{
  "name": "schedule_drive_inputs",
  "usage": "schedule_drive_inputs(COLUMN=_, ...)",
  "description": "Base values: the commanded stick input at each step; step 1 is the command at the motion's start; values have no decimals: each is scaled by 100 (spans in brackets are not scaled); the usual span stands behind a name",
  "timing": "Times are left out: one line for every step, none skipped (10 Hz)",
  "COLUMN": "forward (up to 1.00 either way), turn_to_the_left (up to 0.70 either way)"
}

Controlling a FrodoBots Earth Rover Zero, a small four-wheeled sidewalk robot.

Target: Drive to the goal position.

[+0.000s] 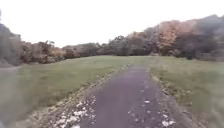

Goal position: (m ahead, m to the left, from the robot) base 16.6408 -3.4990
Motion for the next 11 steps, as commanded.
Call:
schedule_drive_inputs(forward=98, turn_to_the_left=0)
schedule_drive_inputs(forward=98, turn_to_the_left=0)
schedule_drive_inputs(forward=98, turn_to_the_left=0)
schedule_drive_inputs(forward=98, turn_to_the_left=0)
schedule_drive_inputs(forward=98, turn_to_the_left=0)
schedule_drive_inputs(forward=98, turn_to_the_left=0)
schedule_drive_inputs(forward=98, turn_to_the_left=0)
schedule_drive_inputs(forward=98, turn_to_the_left=0)
schedule_drive_inputs(forward=98, turn_to_the_left=0)
schedule_drive_inputs(forward=98, turn_to_the_left=0)
schedule_drive_inputs(forward=98, turn_to_the_left=0)
